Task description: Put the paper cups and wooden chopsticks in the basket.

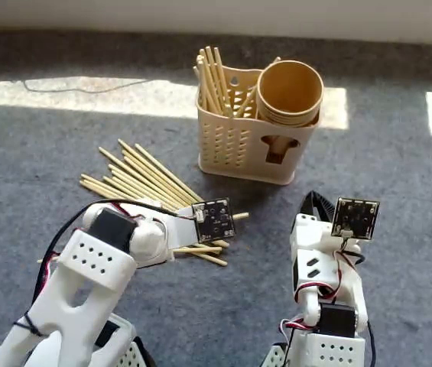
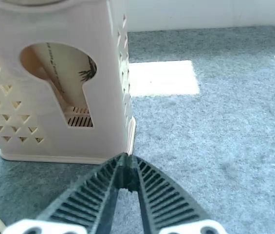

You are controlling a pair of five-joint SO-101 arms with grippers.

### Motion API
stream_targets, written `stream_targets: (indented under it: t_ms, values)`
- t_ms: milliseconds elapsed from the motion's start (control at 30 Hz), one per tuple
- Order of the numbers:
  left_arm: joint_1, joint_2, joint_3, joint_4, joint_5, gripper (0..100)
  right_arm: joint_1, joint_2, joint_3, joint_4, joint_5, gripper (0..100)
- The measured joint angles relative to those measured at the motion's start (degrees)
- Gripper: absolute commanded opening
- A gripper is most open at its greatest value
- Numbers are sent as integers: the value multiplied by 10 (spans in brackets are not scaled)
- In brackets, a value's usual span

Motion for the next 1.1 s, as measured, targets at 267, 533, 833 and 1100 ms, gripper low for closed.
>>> stream_targets:
  t_ms: [267, 533, 833, 1100]
  values:
    - [-1, -64, -87, 3, 113, 8, 0, 0, 0, 0, 0, 5]
    - [-2, -69, -175, -47, 220, 7, 0, 0, 0, 0, 0, 5]
    - [-2, -69, -236, -185, 331, 6, 0, 0, 0, 0, 0, 5]
    - [-1, -69, -236, -360, 425, 6, 0, 0, 0, 0, 0, 5]
